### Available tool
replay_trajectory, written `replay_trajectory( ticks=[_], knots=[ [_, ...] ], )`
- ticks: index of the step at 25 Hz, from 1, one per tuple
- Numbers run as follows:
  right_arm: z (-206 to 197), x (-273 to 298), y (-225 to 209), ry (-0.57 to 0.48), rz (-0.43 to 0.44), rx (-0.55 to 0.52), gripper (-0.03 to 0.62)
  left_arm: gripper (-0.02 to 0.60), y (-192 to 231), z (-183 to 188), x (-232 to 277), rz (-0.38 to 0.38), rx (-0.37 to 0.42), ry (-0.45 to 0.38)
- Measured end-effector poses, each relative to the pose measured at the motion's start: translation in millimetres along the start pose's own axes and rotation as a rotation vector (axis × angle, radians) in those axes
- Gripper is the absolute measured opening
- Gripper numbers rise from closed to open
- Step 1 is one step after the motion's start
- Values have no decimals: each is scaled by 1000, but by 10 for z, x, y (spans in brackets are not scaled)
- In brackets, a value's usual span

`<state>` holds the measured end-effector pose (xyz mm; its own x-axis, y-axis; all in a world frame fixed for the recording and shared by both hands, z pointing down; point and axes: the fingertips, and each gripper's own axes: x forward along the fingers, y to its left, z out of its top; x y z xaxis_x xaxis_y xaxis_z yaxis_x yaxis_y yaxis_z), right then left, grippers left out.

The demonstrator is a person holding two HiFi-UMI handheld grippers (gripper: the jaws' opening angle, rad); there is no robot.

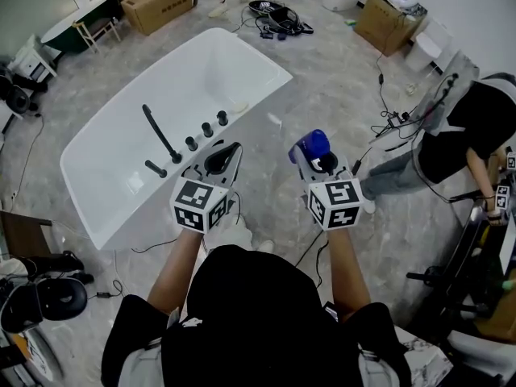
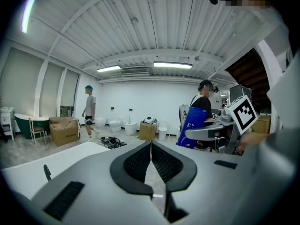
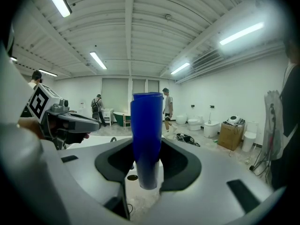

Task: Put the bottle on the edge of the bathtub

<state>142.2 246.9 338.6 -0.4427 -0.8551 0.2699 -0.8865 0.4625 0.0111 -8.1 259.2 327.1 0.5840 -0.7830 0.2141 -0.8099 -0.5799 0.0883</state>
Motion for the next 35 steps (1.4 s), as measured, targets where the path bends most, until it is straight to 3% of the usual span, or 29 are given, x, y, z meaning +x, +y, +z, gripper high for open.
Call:
replay_trajectory(
  ticks=[14,29,35],
  knots=[
    [119,871,-263,32,29,-11,160,20,636,113,667,20,-27,4],
    [713,2363,-729,28,-4,9,160,15,1798,679,1758,-36,-7,-4],
    [823,2883,-733,38,-26,21,160,15,2286,721,2028,-66,-19,5]
  ],
)
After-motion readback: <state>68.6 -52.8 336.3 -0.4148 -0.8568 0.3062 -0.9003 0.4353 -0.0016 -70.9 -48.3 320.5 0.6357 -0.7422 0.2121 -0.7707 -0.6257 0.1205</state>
